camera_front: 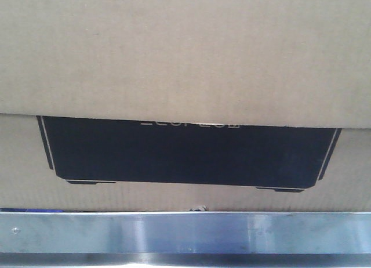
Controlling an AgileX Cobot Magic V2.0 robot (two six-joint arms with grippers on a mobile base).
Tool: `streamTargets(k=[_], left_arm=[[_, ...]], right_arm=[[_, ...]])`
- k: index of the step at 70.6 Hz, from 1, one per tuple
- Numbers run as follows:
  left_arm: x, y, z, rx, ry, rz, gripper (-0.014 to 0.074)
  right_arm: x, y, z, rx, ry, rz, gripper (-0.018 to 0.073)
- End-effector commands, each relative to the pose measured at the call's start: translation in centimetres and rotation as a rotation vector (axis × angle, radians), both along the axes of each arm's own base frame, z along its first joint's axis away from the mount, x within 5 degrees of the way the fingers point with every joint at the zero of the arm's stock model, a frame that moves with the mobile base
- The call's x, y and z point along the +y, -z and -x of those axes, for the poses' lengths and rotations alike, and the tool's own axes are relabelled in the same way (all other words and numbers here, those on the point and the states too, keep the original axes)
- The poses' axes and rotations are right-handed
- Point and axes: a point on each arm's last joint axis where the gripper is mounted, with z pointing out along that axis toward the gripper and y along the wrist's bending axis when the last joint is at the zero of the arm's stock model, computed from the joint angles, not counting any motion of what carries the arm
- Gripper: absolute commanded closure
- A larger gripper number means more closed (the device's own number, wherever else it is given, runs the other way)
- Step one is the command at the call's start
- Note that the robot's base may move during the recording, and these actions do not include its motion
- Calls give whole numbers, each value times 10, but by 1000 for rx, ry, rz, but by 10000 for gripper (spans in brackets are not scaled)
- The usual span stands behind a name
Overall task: Grab box from left shelf to table start
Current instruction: 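Clamp the brown cardboard box's side walls with both grippers on the shelf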
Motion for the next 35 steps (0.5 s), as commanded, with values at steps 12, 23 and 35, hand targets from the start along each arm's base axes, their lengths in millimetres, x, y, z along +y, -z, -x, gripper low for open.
streamTargets(k=[12, 23, 35], left_arm=[[1, -8, 1, -93, -6, 10, 699], [1, -8, 1, -93, -6, 10, 699], [1, -10, 2, -115, -7, 11, 699]], right_arm=[[0, -15, 2, -117, 6, 15, 502], [0, -15, 2, -117, 6, 15, 502], [0, -15, 2, -117, 6, 15, 502]])
